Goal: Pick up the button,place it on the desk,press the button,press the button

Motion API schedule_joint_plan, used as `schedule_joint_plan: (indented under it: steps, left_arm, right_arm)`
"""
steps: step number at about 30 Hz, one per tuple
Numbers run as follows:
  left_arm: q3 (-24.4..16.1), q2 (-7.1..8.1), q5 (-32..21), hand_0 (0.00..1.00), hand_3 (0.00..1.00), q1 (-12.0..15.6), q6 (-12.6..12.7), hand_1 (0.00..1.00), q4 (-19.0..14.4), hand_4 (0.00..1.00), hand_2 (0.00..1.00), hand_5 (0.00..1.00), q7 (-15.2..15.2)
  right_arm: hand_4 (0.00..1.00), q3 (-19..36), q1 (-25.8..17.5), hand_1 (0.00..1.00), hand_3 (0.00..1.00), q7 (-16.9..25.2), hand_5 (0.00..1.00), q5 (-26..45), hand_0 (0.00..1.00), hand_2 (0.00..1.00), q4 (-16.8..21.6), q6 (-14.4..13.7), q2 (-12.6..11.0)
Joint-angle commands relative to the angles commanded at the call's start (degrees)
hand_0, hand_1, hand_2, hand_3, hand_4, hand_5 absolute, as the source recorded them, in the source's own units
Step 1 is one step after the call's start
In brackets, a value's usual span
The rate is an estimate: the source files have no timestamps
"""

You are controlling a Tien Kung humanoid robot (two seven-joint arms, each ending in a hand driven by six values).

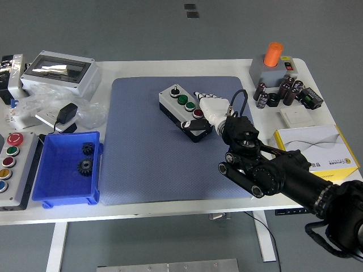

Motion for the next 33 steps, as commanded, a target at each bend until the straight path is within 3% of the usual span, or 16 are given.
schedule_joint_plan:
  steps: [4, 5, 10, 11, 22, 23, 28, 29, 33]
  left_arm:
    - [0.02, 0.00, 0.04, 0.732, 0.688, -0.07, 0.00, 0.739, 0.00, 0.921, 0.655, 0.288, -0.02]
    - [0.04, 0.00, 0.04, 0.733, 0.688, -0.09, 0.01, 0.739, 0.00, 0.920, 0.653, 0.289, -0.03]
    - [0.08, -0.03, 0.09, 0.733, 0.688, -0.15, 0.01, 0.739, 0.00, 0.920, 0.653, 0.289, -0.04]
    - [0.09, -0.03, 0.10, 0.733, 0.688, -0.15, 0.00, 0.739, 0.00, 0.920, 0.653, 0.288, -0.04]
    - [0.60, -0.06, -0.30, 0.733, 0.688, -0.28, -0.01, 0.739, 0.00, 0.921, 0.653, 0.290, -0.17]
    - [0.66, -0.07, -0.35, 0.733, 0.687, -0.30, -0.01, 0.739, 0.00, 0.921, 0.653, 0.287, -0.20]
    - [0.94, -0.12, -0.57, 0.733, 0.687, -0.30, 0.02, 0.739, 0.00, 0.921, 0.653, 0.287, -0.28]
    - [1.00, -0.13, -0.64, 0.733, 0.686, -0.28, 0.04, 0.739, 0.00, 0.919, 0.653, 0.284, -0.31]
    - [1.13, -0.22, -0.88, 0.733, 0.686, -0.18, 0.10, 0.739, 0.00, 0.919, 0.653, 0.284, -0.36]
  right_arm:
    - [0.998, 0.37, 0.03, 0.788, 0.998, -0.09, 0.701, -0.02, 0.661, 0.889, -0.54, -0.60, 0.00]
    - [0.957, 0.45, 0.03, 0.570, 0.973, -0.14, 0.505, 0.00, 0.254, 0.686, -0.69, -0.75, 0.00]
    - [0.957, 0.35, -0.03, 0.570, 0.973, -0.35, 0.505, -0.40, 0.254, 0.686, -1.00, -1.32, 0.00]
    - [0.915, 0.32, -0.04, 0.446, 0.869, -0.40, 0.459, -0.52, 0.137, 0.583, -0.99, -1.42, 0.00]
    - [0.876, 0.66, -0.35, 0.396, 0.805, -1.01, 0.413, -4.86, 0.075, 0.519, -0.63, -2.16, 0.00]
    - [0.847, 1.00, -0.41, 0.354, 0.680, -1.00, 0.371, -5.86, 0.044, 0.438, -0.65, -2.22, 0.00]
    - [0.847, 2.44, -0.78, 0.354, 0.680, -0.52, 0.371, -9.10, 0.044, 0.438, -0.71, -2.78, 0.00]
    - [0.840, 2.71, -0.87, 0.327, 0.540, -0.27, 0.361, -9.38, 0.036, 0.385, -0.65, -3.03, 0.00]
    - [0.840, 4.09, -1.29, 0.327, 0.540, 1.50, 0.361, -9.43, 0.036, 0.385, 0.35, -4.30, 0.00]
